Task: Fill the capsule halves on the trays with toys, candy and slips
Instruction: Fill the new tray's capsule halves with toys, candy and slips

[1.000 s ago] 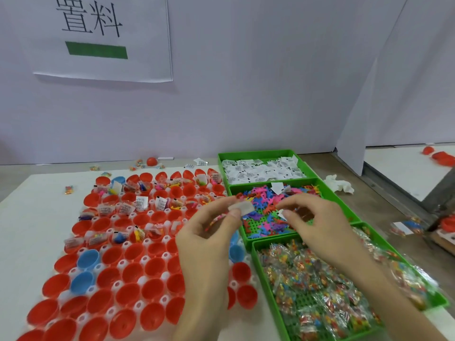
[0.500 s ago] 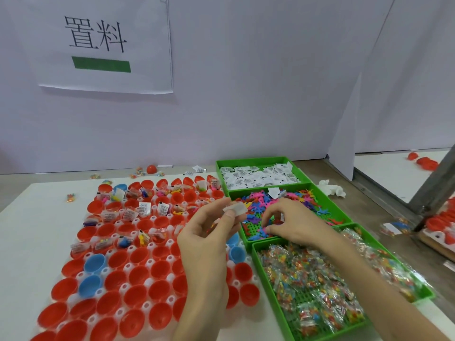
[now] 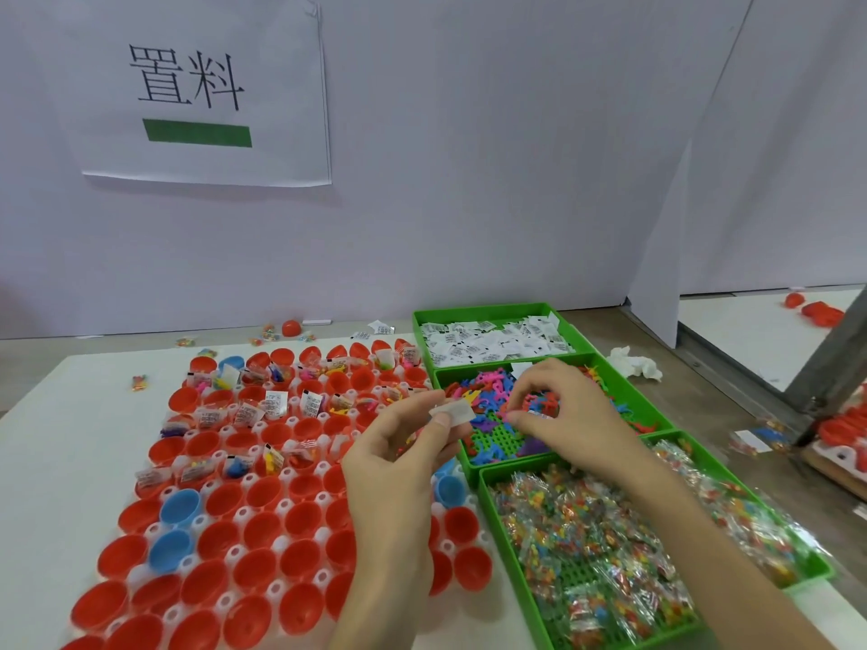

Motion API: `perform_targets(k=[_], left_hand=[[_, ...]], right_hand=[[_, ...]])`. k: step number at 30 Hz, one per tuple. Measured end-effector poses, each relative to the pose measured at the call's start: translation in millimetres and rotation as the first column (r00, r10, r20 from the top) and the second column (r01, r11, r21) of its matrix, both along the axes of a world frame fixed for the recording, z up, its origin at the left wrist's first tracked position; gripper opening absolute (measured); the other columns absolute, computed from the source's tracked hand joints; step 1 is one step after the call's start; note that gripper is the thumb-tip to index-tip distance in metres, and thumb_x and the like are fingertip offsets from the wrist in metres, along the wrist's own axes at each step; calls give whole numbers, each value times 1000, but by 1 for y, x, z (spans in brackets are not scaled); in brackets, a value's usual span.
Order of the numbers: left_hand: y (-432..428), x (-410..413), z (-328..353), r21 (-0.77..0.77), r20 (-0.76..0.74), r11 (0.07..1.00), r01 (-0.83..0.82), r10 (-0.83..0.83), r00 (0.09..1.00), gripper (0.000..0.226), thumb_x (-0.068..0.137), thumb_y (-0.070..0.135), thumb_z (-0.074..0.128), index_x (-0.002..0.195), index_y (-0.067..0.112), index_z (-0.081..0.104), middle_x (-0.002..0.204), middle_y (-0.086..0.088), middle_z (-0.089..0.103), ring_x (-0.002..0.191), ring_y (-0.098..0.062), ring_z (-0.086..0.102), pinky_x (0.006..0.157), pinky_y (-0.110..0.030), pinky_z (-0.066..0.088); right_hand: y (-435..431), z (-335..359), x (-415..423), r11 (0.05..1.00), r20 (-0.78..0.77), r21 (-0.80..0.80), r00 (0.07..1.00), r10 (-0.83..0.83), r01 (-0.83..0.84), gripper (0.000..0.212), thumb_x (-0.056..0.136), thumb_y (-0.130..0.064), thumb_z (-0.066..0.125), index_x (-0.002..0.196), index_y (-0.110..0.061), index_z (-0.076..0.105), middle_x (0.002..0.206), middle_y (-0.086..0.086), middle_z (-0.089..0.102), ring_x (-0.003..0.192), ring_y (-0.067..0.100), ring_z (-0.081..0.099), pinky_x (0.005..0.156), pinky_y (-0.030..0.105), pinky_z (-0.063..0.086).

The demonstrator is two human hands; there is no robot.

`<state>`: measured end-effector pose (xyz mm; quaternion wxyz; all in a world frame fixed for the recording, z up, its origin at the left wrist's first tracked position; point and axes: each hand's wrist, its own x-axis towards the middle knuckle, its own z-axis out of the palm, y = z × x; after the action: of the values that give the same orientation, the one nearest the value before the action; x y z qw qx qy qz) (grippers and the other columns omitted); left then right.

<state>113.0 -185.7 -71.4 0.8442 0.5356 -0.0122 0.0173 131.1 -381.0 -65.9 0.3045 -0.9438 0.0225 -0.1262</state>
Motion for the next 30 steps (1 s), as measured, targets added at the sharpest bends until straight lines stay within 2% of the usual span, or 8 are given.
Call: perform_targets(k=[3,6,10,13,18,23,27,30], left_hand=[[0,-1,0,16,2,1000,4,-4,1000,19,87,2,71,94,18,79,89,-4,79,82,-19,76,69,-20,58],[-1,-2,2,25,19,1000,16,-17,1000,21,86,2,71,91,21,80,88,-4,79,80,-17,76,67,-19,58],[-4,-4,2,91,52,996,19,-24,998,25,85,2,74,85,26,81,86,-3,78,78,-17,75,65,-18,56],[-3,-5,1,109,59,994,-14,8,998,22,85,4,75,85,24,81,86,-1,78,80,-15,74,64,-17,56],[-2,-4,1,103,56,994,-29,23,998,18,86,4,72,92,19,79,86,1,79,77,-10,74,64,-17,56],[0,-5,4,105,67,993,50,-57,996,15,80,13,78,87,26,81,86,-1,78,78,-13,73,63,-17,56],[1,-6,6,17,51,989,145,-146,988,18,75,16,77,92,21,82,90,-8,78,81,-18,74,67,-18,56],[1,-5,6,-28,38,982,186,-185,982,21,76,15,74,96,18,81,94,-11,78,87,-22,75,71,-19,57]], right_hand=[[1,9,-7,983,172,182,985,-1,-31,15,84,-19,78,79,-28,68,87,-13,70,88,0,64,82,22,50],[9,21,-19,869,190,430,966,178,-244,11,82,-18,80,82,-26,73,81,0,72,70,14,68,65,24,55],[27,27,-27,700,247,559,895,372,-445,10,81,-15,78,90,-19,78,86,6,75,78,17,71,70,21,55],[33,28,-30,678,275,564,882,384,-471,14,78,-14,80,91,-15,77,83,5,74,77,15,71,69,20,54],[29,34,-35,607,315,616,863,395,-503,15,74,-12,81,81,-24,76,77,-1,73,72,11,70,67,19,55],[38,29,-31,708,311,550,896,318,-443,12,75,-15,82,85,-15,76,84,9,76,79,24,74,69,23,57],[37,24,-28,736,329,559,917,226,-382,15,74,-20,82,86,-14,76,83,12,75,78,34,71,69,36,60],[35,24,-27,741,338,553,915,219,-382,14,75,-21,82,86,-16,75,83,11,75,78,33,71,72,39,60]])
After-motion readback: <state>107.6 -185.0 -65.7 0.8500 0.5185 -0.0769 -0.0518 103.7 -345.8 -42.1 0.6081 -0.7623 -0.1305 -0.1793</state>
